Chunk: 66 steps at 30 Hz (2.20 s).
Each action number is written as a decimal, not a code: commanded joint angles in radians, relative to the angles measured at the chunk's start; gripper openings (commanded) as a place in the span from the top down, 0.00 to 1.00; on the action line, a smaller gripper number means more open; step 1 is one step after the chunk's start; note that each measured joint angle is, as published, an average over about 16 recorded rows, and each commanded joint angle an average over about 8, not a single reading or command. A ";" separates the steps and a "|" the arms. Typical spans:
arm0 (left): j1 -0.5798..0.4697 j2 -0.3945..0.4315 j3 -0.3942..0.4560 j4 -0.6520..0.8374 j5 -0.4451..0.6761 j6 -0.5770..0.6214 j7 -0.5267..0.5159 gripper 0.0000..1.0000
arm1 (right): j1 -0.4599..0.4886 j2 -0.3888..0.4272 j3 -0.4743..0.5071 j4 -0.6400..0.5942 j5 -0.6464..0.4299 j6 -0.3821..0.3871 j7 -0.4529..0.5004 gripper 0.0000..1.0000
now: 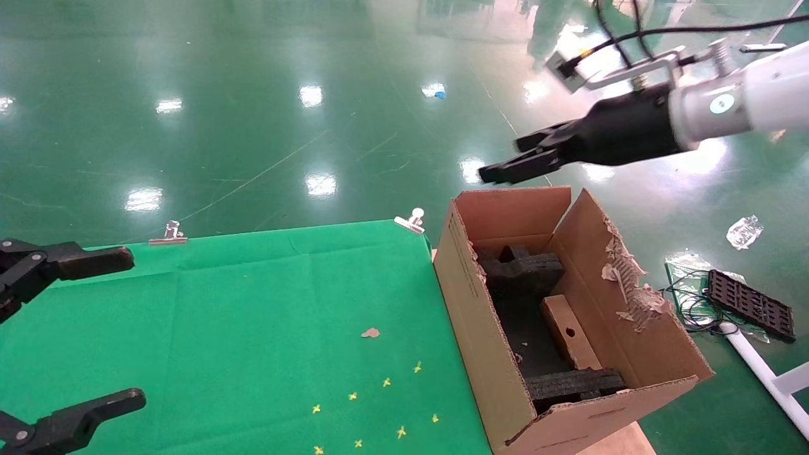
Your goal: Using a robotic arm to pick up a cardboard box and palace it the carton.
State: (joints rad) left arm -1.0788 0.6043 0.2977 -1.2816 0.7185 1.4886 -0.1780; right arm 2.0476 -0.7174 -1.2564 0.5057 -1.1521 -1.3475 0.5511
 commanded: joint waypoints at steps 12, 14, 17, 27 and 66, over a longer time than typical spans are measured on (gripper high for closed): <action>0.000 0.000 0.001 0.000 0.000 0.000 0.000 0.00 | -0.261 0.029 0.262 0.209 0.113 -0.040 -0.098 0.00; 0.000 0.000 0.001 0.000 -0.001 0.000 0.000 0.00 | -0.302 0.033 0.304 0.242 0.131 -0.046 -0.113 0.00; 0.000 0.000 0.001 0.000 -0.001 0.000 0.000 0.00 | -0.365 0.040 0.366 0.292 0.158 -0.056 -0.136 0.00; 0.000 -0.001 0.001 0.000 -0.001 -0.001 0.001 0.00 | -0.577 0.063 0.579 0.462 0.250 -0.088 -0.216 0.00; 0.000 -0.001 0.002 0.000 -0.002 -0.001 0.001 0.00 | -0.986 0.108 0.989 0.788 0.428 -0.150 -0.366 0.00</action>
State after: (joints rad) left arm -1.0792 0.6033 0.3002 -1.2812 0.7164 1.4874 -0.1767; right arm 1.0603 -0.6091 -0.2663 1.2940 -0.7233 -1.4979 0.1848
